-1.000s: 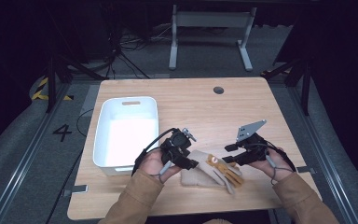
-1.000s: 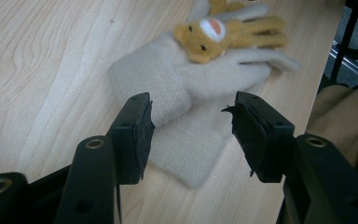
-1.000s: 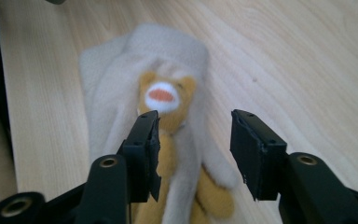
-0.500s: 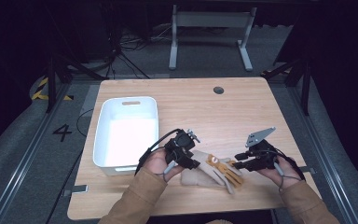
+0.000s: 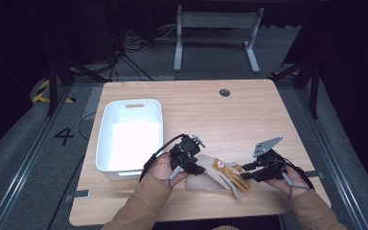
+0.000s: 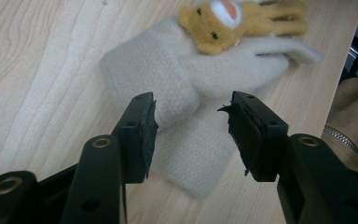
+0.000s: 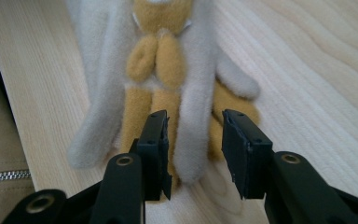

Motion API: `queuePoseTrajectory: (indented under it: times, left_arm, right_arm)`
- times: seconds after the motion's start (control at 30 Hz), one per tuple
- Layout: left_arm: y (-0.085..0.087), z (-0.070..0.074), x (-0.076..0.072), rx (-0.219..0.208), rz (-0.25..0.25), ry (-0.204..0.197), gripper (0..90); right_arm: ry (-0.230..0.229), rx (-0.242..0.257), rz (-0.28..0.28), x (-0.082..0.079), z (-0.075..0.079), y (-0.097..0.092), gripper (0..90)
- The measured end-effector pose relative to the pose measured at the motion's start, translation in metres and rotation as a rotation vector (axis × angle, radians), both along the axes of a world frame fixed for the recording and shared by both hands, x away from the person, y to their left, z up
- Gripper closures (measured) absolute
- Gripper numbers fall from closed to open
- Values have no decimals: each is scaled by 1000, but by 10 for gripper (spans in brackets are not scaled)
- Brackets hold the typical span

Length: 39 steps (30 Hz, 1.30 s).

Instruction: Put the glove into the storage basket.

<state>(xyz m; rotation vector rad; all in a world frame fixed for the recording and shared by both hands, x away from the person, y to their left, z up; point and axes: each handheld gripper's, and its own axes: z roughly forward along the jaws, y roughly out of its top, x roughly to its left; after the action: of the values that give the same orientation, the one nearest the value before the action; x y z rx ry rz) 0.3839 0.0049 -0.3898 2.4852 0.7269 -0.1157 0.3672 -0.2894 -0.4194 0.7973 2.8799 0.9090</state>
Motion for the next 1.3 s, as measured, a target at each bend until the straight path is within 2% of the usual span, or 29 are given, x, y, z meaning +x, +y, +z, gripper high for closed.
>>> queuePoseTrajectory:
  times: [0.13, 0.17, 0.2, 0.23, 0.3, 0.33, 0.37, 0.5, 0.67, 0.73, 0.83, 1.07, 1.3]
  left_arm:
    - [2, -1, 2, -3, 3, 8, 504]
    - [2, -3, 3, -3, 5, 12, 501]
    - [2, -3, 3, -3, 5, 12, 500]
    - [2, -4, 3, 0, 11, 20, 498]
    - [2, -7, 5, 4, 22, 28, 498]
    - [2, -7, 5, 4, 22, 28, 495]
    - [1, -9, 6, 33, 54, 12, 492]
    - [-2, -16, 8, 36, 78, 23, 490]
    - [-7, -26, 12, 56, 91, 40, 478]
    - [-8, -29, 13, 52, 93, 47, 475]
    - [-6, -30, 15, 51, 96, 63, 471]
    - [-8, -33, 16, 67, 104, 72, 461]
    - [-8, -34, 16, 61, 107, 76, 484]
  right_arm:
    - [16, -23, 6, 1, -6, 2, 640]
    - [25, -37, 4, 3, -9, 3, 685]
    - [25, -37, 4, 3, -9, 3, 685]
    - [34, -54, 1, 3, -12, 3, 737]
    - [27, -73, -1, 3, -13, 4, 803]
    - [27, -73, -1, 3, -13, 4, 803]
    - [31, -87, -2, 4, -14, 5, 830]
    - [28, -101, 0, 4, -15, 5, 838]
    - [26, -108, 0, 3, -16, 7, 837]
    - [26, -108, 0, 3, -16, 8, 836]
    - [26, -112, 3, 3, -16, 8, 835]
    - [27, -111, 5, 3, -17, 9, 833]
    - [22, -118, 12, 3, -17, 10, 831]
